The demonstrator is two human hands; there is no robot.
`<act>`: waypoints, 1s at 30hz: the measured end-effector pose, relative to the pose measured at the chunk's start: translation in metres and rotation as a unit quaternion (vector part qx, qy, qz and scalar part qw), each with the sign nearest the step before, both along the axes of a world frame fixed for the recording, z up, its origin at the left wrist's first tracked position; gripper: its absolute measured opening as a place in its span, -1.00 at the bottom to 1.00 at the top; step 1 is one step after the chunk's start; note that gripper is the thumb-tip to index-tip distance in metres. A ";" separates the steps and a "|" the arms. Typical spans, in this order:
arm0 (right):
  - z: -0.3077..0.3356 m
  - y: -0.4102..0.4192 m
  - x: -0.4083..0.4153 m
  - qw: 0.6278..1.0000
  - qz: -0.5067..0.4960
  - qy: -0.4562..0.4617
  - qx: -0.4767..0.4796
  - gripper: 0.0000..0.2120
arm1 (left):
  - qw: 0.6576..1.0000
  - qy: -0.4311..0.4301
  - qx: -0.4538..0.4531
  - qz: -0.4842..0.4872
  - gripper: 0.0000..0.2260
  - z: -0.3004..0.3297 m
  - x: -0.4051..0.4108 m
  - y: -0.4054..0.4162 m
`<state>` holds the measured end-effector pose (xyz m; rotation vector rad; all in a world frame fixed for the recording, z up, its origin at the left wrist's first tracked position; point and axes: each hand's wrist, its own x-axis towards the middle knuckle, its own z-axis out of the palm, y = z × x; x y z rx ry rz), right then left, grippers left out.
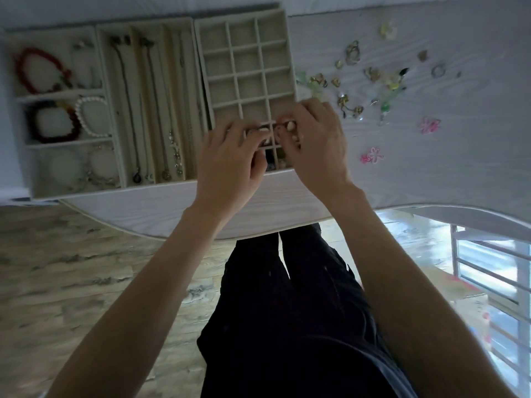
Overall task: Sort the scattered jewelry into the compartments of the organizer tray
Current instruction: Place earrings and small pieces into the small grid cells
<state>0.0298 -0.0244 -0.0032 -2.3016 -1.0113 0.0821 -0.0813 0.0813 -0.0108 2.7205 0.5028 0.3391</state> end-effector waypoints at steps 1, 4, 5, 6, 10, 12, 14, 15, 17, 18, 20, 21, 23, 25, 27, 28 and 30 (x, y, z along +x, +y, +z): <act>0.003 -0.011 0.004 1.000 0.006 0.009 -0.007 -0.90 | 0.999 -0.004 -0.042 -0.006 -0.79 0.004 0.005 -0.004; 0.007 -0.053 0.023 0.999 -0.007 0.021 -0.028 -0.84 | 0.982 -0.002 -0.187 -0.018 -0.78 0.016 0.029 -0.023; 0.007 -0.066 0.030 0.999 -0.021 0.023 -0.034 -0.84 | 0.975 -0.004 -0.223 -0.017 -0.79 0.018 0.038 -0.028; 0.006 -0.078 0.037 0.998 -0.038 0.024 -0.037 -0.84 | 0.969 -0.008 -0.245 -0.015 -0.79 0.020 0.049 -0.033; 0.001 -0.113 0.080 0.994 -0.090 0.017 -0.062 -0.84 | 0.989 0.008 -0.148 -0.011 -0.77 0.017 0.099 -0.046; -0.002 -0.116 0.099 0.993 -0.084 -0.005 -0.079 -0.82 | 0.997 0.040 -0.069 0.016 -0.77 0.011 0.116 -0.042; -0.003 -0.111 0.118 0.995 -0.059 -0.015 -0.077 -0.80 | 0.997 0.074 -0.006 0.030 -0.76 0.004 0.129 -0.040; -0.005 -0.107 0.126 0.996 -0.042 -0.017 -0.078 -0.79 | 0.995 0.093 0.013 0.030 -0.76 0.002 0.133 -0.040; -0.009 -0.096 0.137 0.996 -0.009 -0.019 -0.092 -0.79 | 0.991 0.125 0.033 0.016 -0.76 -0.002 0.138 -0.042; -0.011 -0.093 0.142 0.994 0.005 -0.016 -0.105 -0.80 | 0.990 0.134 0.040 0.010 -0.76 -0.003 0.140 -0.045; -0.014 -0.090 0.147 0.992 0.021 -0.010 -0.125 -0.82 | 0.990 0.131 0.056 0.005 -0.76 -0.005 0.140 -0.050; -0.015 -0.090 0.150 0.992 0.024 -0.008 -0.125 -0.83 | 0.990 0.127 0.061 0.009 -0.76 -0.006 0.139 -0.052; -0.016 -0.092 0.154 0.993 0.024 0.005 -0.117 -0.80 | 0.990 0.124 0.064 0.019 -0.77 -0.008 0.139 -0.056; -0.016 -0.092 0.157 0.994 0.017 0.021 -0.106 -0.77 | 0.990 0.124 0.054 0.025 -0.76 -0.009 0.139 -0.057; -0.018 -0.091 0.162 0.994 0.003 0.021 -0.105 -0.75 | 0.991 0.122 0.045 0.031 -0.76 -0.008 0.139 -0.059; -0.018 -0.092 0.163 0.993 -0.005 0.015 -0.113 -0.76 | 0.992 0.114 0.044 0.031 -0.76 -0.008 0.139 -0.059; -0.018 -0.091 0.168 0.990 -0.010 0.006 -0.138 -0.80 | 0.995 0.088 0.031 0.031 -0.77 -0.006 0.138 -0.061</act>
